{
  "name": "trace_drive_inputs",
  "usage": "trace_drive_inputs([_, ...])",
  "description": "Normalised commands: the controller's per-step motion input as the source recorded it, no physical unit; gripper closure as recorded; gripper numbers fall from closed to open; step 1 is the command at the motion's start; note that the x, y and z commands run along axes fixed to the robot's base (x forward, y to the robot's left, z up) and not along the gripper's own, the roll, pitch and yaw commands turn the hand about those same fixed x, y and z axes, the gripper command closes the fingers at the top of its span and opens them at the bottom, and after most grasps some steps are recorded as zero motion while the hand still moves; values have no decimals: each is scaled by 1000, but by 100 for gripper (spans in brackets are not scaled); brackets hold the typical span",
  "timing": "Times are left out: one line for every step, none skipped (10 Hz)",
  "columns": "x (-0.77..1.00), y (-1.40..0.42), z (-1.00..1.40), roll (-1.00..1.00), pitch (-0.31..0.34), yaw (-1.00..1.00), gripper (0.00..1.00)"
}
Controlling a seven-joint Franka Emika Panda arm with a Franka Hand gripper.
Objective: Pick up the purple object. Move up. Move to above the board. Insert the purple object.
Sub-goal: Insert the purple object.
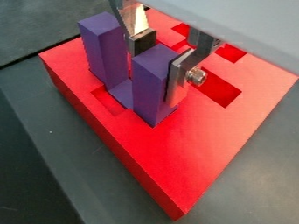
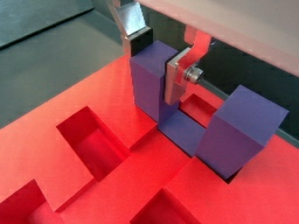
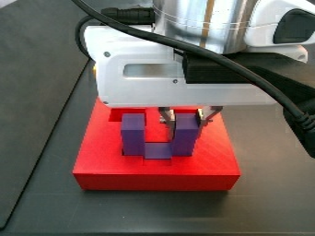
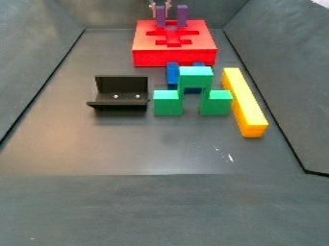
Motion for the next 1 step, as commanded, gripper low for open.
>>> trace_drive_inputs([-203,-51,0,63,-147,0,100])
